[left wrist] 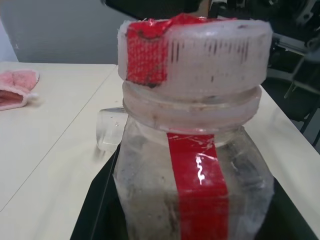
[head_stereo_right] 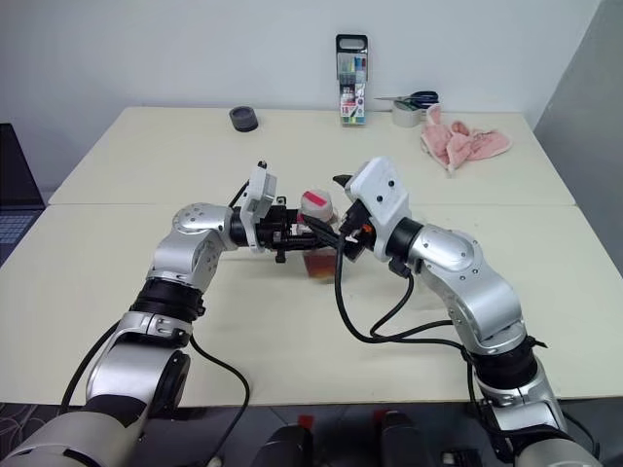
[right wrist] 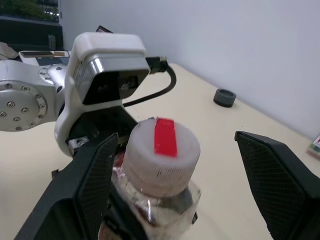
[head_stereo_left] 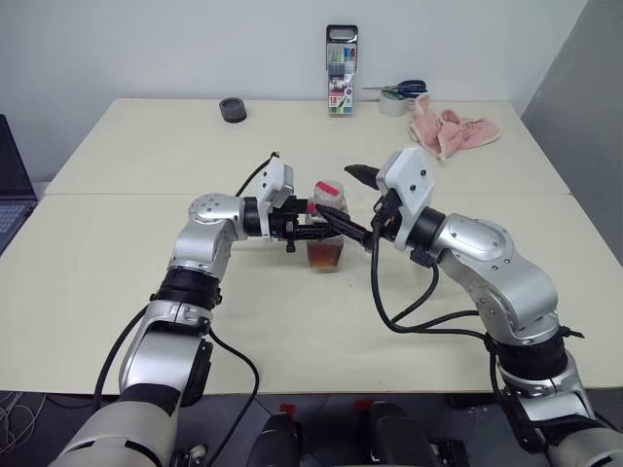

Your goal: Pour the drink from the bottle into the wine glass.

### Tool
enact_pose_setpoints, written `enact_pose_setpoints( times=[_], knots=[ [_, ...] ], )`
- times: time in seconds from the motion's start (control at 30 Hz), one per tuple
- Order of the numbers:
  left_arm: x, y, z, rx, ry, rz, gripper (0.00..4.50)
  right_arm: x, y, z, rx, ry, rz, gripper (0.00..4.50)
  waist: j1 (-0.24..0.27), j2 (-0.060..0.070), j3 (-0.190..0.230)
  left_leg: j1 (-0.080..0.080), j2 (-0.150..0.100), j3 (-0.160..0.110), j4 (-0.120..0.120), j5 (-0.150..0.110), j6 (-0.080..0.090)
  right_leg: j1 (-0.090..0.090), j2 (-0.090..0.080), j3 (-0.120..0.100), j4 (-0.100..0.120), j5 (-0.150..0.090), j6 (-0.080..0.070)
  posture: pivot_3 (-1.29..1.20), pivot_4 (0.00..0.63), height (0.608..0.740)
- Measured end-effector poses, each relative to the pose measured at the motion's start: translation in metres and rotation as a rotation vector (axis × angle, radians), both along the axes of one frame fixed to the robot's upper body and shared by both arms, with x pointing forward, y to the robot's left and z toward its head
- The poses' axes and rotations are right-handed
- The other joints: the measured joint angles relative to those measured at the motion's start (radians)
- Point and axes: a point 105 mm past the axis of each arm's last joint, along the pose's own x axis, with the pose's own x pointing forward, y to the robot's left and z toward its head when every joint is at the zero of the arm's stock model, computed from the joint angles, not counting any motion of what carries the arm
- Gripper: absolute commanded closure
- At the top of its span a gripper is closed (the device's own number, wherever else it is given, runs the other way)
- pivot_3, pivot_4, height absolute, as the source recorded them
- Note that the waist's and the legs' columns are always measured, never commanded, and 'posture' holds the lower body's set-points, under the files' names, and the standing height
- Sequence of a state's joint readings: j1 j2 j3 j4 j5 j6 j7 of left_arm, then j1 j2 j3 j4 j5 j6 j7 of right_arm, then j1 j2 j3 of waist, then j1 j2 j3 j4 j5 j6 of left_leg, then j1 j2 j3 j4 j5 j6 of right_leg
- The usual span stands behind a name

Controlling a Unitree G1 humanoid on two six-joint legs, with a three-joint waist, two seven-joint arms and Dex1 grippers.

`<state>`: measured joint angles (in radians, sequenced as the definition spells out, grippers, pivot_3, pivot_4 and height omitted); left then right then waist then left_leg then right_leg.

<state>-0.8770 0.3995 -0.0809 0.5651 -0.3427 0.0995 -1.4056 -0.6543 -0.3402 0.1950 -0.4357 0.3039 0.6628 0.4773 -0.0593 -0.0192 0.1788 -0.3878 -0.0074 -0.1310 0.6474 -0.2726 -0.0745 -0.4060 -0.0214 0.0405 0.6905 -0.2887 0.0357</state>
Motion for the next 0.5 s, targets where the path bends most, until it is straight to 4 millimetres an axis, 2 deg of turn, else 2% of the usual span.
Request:
enact_pose_setpoints(
  times=[0.5],
  knots=[
    [0.0004, 0.0, -0.0015, 0.014, -0.002, 0.004, 2.81, 0.005, -0.0024, -0.0026, 0.006, 0.021, -0.027, 0.53, 0.0, 0.0, 0.0, 0.0, 0.0, 0.0, 0.0, 0.0, 0.0, 0.0, 0.0, 0.0, 0.0, 0.0, 0.0, 0.0, 0.15, 0.74]
  ],
)
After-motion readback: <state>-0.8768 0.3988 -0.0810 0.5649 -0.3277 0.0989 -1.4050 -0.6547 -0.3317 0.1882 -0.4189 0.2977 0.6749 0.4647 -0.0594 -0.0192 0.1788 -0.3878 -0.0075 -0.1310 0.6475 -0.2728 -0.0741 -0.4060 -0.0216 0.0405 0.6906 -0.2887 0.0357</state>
